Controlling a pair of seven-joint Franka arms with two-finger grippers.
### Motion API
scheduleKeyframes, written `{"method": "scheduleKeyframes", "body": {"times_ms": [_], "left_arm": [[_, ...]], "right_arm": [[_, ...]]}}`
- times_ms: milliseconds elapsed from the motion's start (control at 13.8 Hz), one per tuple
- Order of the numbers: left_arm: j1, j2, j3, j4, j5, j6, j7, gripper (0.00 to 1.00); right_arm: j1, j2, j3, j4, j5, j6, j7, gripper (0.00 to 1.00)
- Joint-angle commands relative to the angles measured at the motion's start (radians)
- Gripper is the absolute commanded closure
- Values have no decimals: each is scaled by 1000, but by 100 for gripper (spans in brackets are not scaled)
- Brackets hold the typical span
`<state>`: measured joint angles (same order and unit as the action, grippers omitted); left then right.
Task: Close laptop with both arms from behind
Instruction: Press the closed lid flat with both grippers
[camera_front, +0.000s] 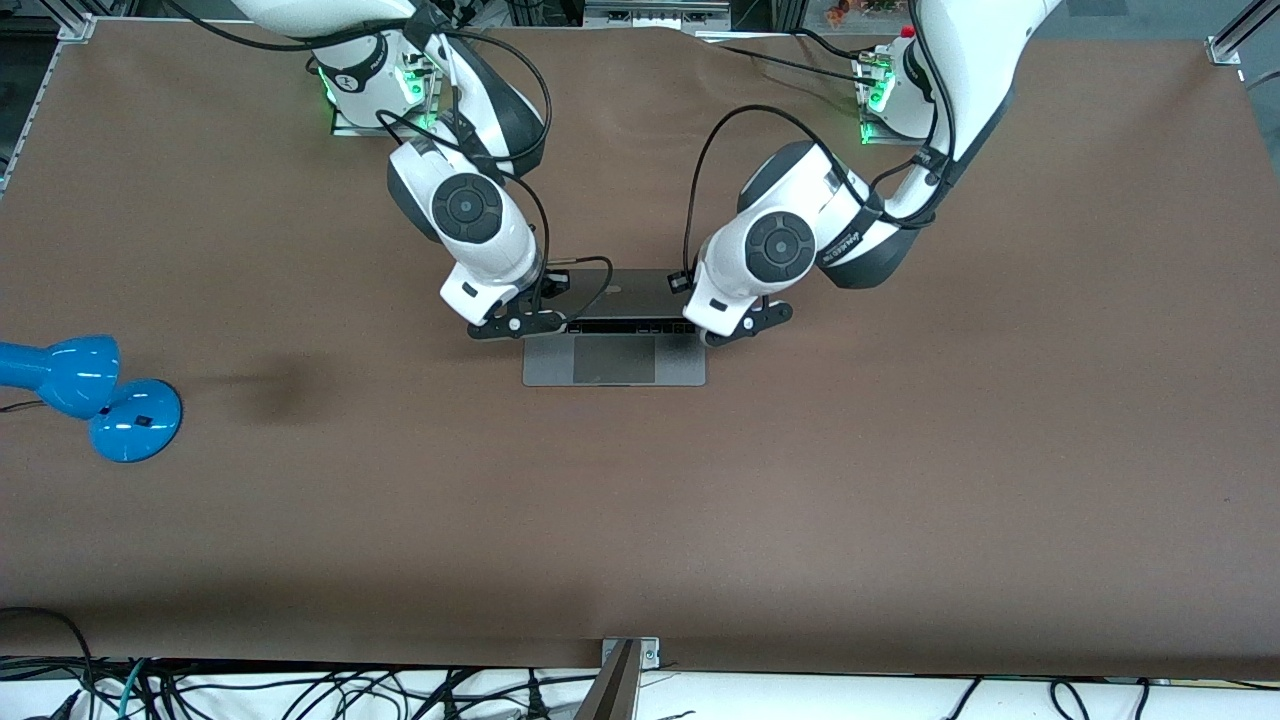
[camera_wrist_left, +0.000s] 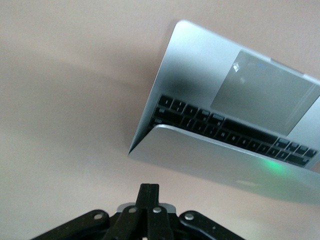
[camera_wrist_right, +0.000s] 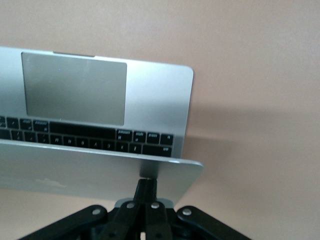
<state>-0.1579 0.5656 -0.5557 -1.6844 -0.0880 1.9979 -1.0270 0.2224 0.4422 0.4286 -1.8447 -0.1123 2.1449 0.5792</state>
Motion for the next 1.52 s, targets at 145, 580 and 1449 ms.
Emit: {"method": "scheduleKeyframes", "body": {"times_ms": [145,580,1449], "left_arm": [[-9,138,-4,123,132,7,-74,100],[-26,226,23,167,148,103,-76,100],[-86,378,100,292,220,162,-81,100]], "right_arm": [[-5,78,-17,44,-46,49,1,100],[-3,157,-42,107,-85,53,1,100],[-3,297,-44,168,-147,144,4,100]]}}
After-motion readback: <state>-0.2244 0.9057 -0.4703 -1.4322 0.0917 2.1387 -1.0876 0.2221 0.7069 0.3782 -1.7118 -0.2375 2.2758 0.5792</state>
